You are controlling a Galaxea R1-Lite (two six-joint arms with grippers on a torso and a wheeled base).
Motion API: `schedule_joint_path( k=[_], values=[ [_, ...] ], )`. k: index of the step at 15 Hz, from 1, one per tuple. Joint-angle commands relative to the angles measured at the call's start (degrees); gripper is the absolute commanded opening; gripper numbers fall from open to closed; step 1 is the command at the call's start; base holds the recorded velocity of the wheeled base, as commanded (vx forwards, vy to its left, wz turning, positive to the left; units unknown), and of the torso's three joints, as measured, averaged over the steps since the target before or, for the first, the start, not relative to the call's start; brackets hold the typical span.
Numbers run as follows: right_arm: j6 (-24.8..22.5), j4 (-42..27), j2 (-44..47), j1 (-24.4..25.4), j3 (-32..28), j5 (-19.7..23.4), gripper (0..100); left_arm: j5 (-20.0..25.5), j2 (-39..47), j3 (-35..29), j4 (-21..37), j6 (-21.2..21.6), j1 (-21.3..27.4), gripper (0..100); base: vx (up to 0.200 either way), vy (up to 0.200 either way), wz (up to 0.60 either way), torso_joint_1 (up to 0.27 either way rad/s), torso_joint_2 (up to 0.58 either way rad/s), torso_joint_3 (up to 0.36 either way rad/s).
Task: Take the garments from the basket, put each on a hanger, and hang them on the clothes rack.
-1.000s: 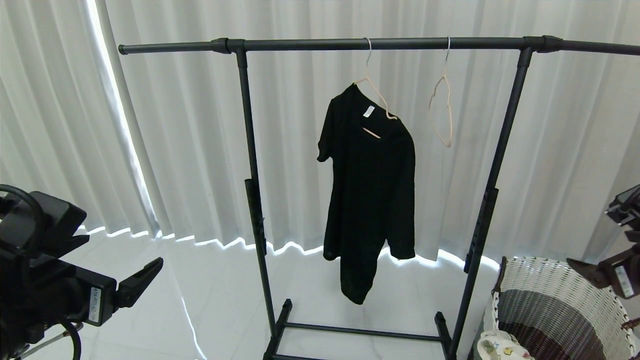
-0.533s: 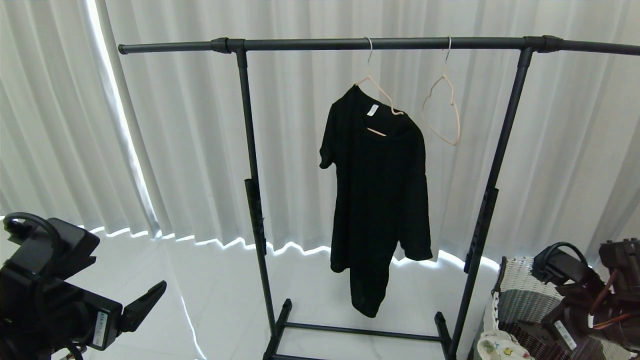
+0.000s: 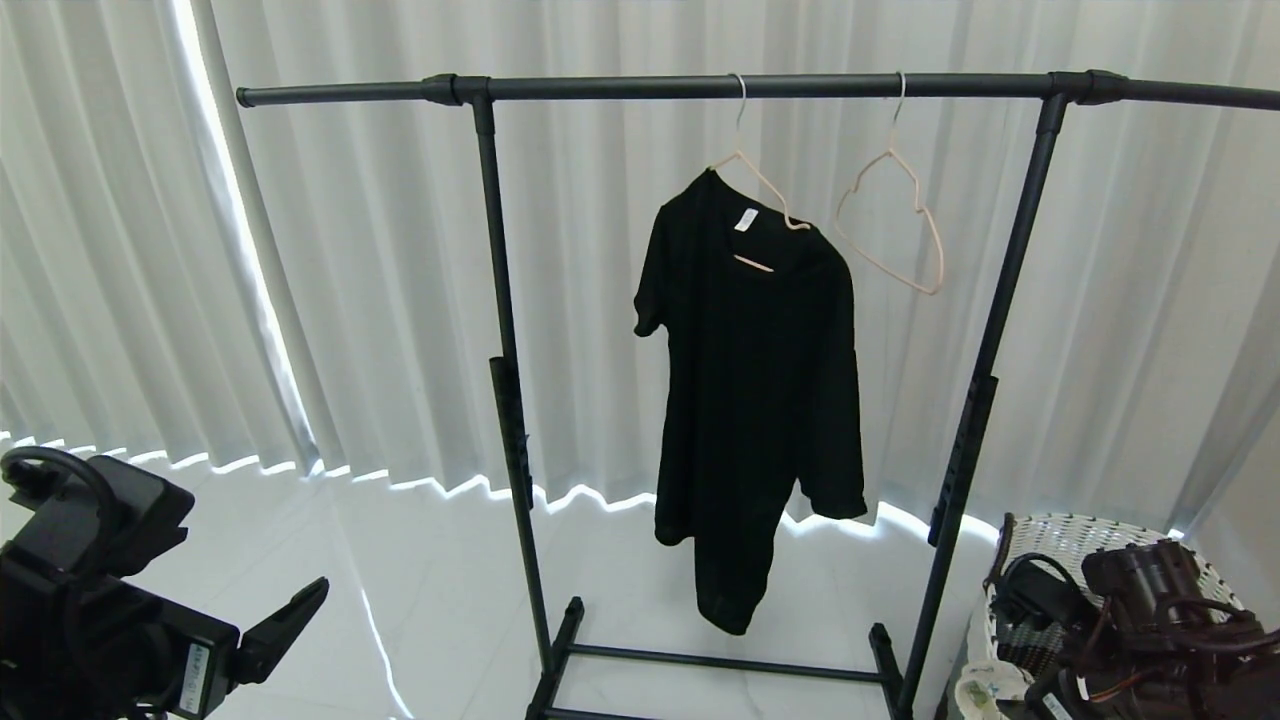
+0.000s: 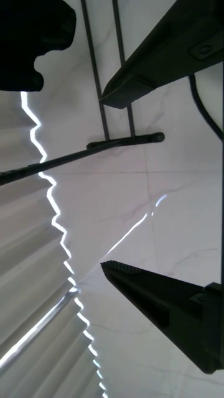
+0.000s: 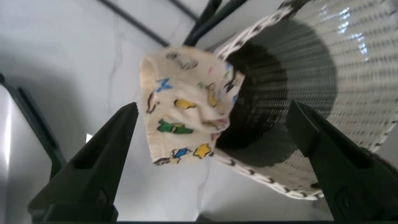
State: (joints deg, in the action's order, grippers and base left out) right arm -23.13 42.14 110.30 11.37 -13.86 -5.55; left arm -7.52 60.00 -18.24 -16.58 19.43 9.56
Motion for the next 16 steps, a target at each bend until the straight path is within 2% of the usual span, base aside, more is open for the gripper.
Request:
schedule_joint_path(
  k=[1, 6, 9, 12, 15, 16],
  values=[
    [-0.08, 0.13, 5.19, 0.05, -1.17, -0.34, 100, -0.04, -0.24, 0.75, -0.03, -0.01, 0.02, 100, 0.0, 0.0, 0.0, 0.0, 0.0, 0.0],
    [-0.08, 2.15, 11.69, 0.84, -6.35, -1.4, 100, -1.44, -0.76, 1.36, -0.03, -0.01, 0.46, 100, 0.0, 0.0, 0.0, 0.0, 0.0, 0.0],
    [0.01, 6.9, 16.79, 0.84, -6.35, -8.34, 100, -2.15, -1.03, 1.36, -0.03, -0.01, 0.46, 100, 0.0, 0.0, 0.0, 0.0, 0.0, 0.0],
    [0.01, 8.22, 18.81, 1.19, -6.97, -8.69, 100, -2.5, -1.03, 1.45, -0.03, -0.01, 0.46, 100, 0.0, 0.0, 0.0, 0.0, 0.0, 0.0],
    [-0.17, 14.63, 20.74, 1.19, -7.15, -9.13, 100, -2.5, -1.03, 1.45, -0.03, -0.01, 0.46, 100, 0.0, 0.0, 0.0, 0.0, 0.0, 0.0],
    [-0.34, 14.81, 20.74, 1.28, -7.23, -9.13, 100, -2.5, -1.03, 1.45, -0.03, -0.01, 0.46, 100, 0.0, 0.0, 0.0, 0.0, 0.0, 0.0]
  ],
)
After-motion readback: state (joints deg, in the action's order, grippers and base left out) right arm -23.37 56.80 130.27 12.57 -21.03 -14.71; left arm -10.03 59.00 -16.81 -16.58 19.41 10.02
